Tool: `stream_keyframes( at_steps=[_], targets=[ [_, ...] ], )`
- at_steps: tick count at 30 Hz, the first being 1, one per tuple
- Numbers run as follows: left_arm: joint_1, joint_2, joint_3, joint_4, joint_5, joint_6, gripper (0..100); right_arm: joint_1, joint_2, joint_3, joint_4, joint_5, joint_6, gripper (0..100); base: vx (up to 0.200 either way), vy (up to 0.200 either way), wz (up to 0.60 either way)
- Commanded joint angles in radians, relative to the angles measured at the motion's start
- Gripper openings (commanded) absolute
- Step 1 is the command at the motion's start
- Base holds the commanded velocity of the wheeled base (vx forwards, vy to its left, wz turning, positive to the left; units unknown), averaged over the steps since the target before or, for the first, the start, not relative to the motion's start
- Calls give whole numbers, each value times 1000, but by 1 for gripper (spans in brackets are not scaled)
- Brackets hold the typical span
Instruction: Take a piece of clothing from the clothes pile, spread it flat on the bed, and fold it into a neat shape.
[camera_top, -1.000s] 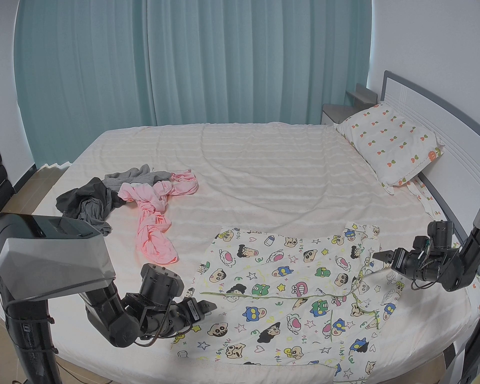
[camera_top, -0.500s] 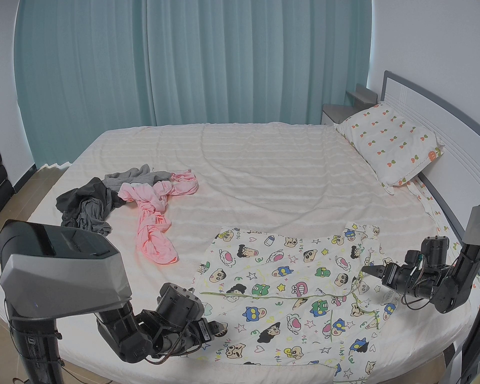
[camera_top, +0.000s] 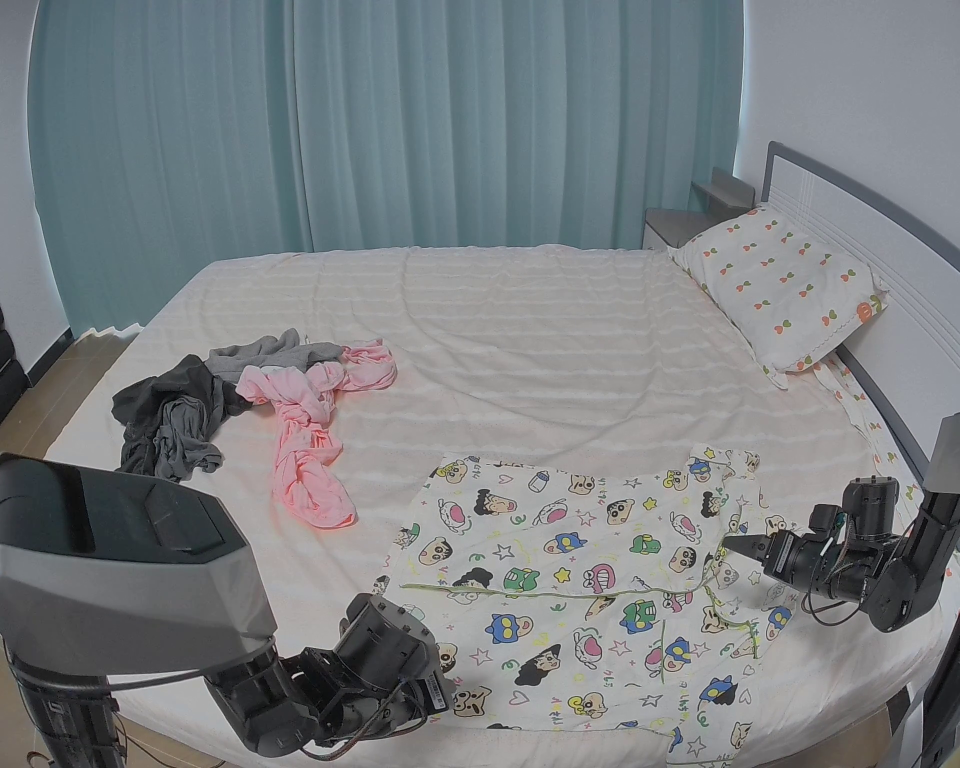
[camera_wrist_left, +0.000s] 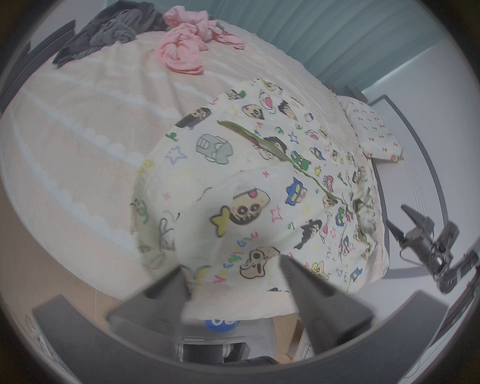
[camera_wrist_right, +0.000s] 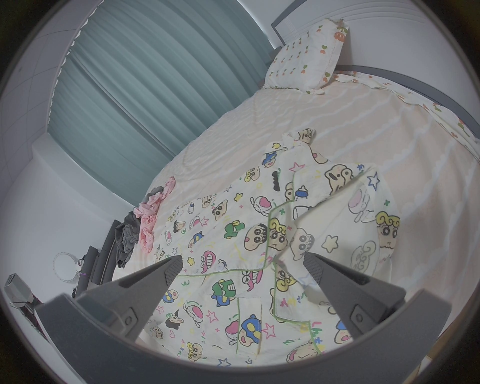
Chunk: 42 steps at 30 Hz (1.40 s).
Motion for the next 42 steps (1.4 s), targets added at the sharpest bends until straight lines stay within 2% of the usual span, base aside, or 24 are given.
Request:
stream_keyframes(
  at_steps=[1,4,7,16,19,21,23,26,32,35,40,41,42],
  targets=[
    [-26,11,5,-18,8,22,0,0,2,20,-18,14,0,100,0,0,0],
    [-29,54,-17,-55,107,14,0,2,5,40,-57,17,-2,100,0,0,0],
    [-25,67,0,-60,172,-9,0,2,10,44,-68,18,-2,100,0,0,0],
    [21,-34,144,-66,204,0,0,38,10,79,-68,15,-11,100,0,0,0],
    [41,-38,166,-98,233,56,0,60,16,93,-68,14,-14,100,0,0,0],
    [47,-37,183,-144,235,85,0,68,21,101,-66,14,-17,100,0,0,0],
    [54,-29,213,-257,236,117,0,78,36,116,-66,12,-35,100,0,0,0],
    [61,-8,241,-359,247,152,0,81,60,125,-66,10,-63,100,0,0,0],
    [60,71,284,-377,244,178,0,112,119,161,-68,4,-166,100,0,0,0],
    [52,87,305,-405,233,180,0,124,125,167,-68,4,-175,100,0,0,0],
    [3,90,371,-495,155,217,0,126,123,173,-68,4,-177,100,0,0,0],
    [-6,90,384,-512,135,223,100,126,125,173,-68,4,-177,100,0,0,0],
    [-15,90,399,-526,112,232,100,126,123,173,-69,4,-177,100,0,0,0]
  ],
)
